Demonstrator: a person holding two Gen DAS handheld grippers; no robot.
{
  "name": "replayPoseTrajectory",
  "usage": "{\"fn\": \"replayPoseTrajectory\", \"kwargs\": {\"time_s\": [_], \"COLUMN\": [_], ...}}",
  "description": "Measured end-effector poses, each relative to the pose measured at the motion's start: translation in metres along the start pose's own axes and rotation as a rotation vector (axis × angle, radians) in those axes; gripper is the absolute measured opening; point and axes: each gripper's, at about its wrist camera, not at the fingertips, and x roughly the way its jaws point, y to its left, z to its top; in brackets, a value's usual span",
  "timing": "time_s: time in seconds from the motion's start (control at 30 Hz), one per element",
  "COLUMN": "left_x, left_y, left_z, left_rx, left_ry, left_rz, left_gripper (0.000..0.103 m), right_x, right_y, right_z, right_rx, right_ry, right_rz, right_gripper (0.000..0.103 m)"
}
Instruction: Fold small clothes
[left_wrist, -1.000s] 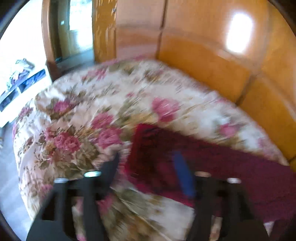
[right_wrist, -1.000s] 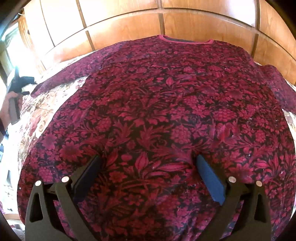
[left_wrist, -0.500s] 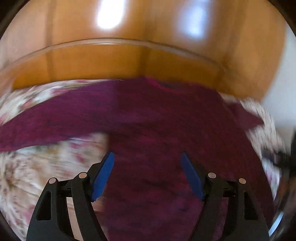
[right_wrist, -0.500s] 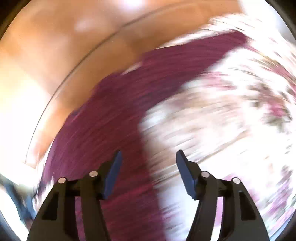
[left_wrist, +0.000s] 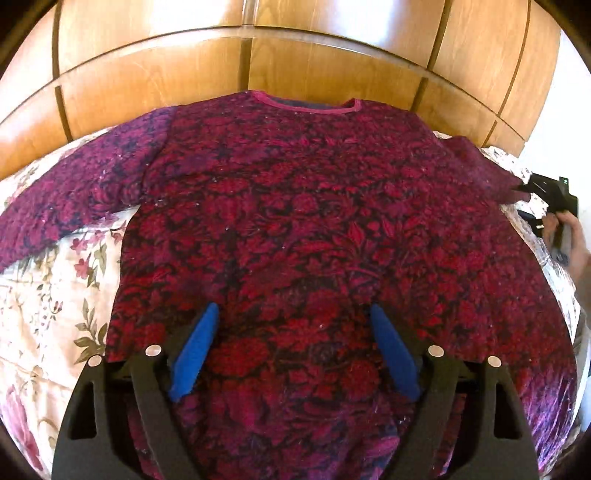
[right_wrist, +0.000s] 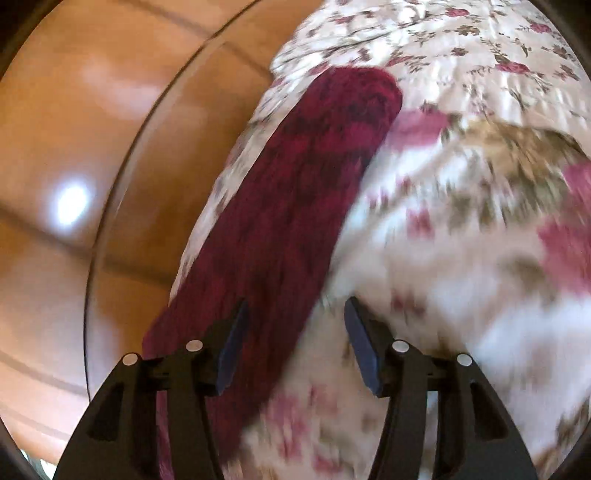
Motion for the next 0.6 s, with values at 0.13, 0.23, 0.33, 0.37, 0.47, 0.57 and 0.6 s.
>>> {"fn": "replayPoseTrajectory", "kwargs": {"time_s": [0.13, 0.23, 0.33, 0.37, 0.47, 0.57, 0.6], "left_x": [-0.001, 0.001, 0.0, 0.0, 0.0, 0.0, 0.0], "left_y": [0.005, 0.005, 0.006, 0.006, 0.006, 0.006, 0.006], "left_z": [0.002, 0.004, 0.002, 0.002, 0.002, 0.001, 0.001], "left_rx": [-0.007, -0.008, -0.01, -0.01, -0.011, -0.012, -0.012], "left_ry": [-0.001, 0.0, -0.001, -0.002, -0.004, -0.006, -0.006], "left_rz": [-0.009, -0.012, -0.014, -0.014, -0.018, -0.02, -0.02], "left_gripper": [0.085, 0.086, 0.087, 0.087, 0.087, 0.087, 0.087], "right_x": [0.01, 0.01, -0.017, -0.036, -0.064, -0.06, -0.053], "right_y": [0.013, 0.033, 0.045, 0.047, 0.04, 0.011, 0.004], "right_z": [0.022, 0.024, 0.018, 0.013, 0.004, -0.006, -0.004], "right_rx": [-0.04, -0.19, -0.318, -0.353, -0.372, -0.326, -0.31], "right_ry": [-0.016, -0.017, -0.096, -0.152, -0.223, -0.179, -0.162], "right_rz": [-0.072, -0.198, -0.282, -0.318, -0.388, -0.469, -0.483], "right_gripper": [0.053, 0.021, 0.01, 0.01, 0.009, 0.008, 0.008]}}
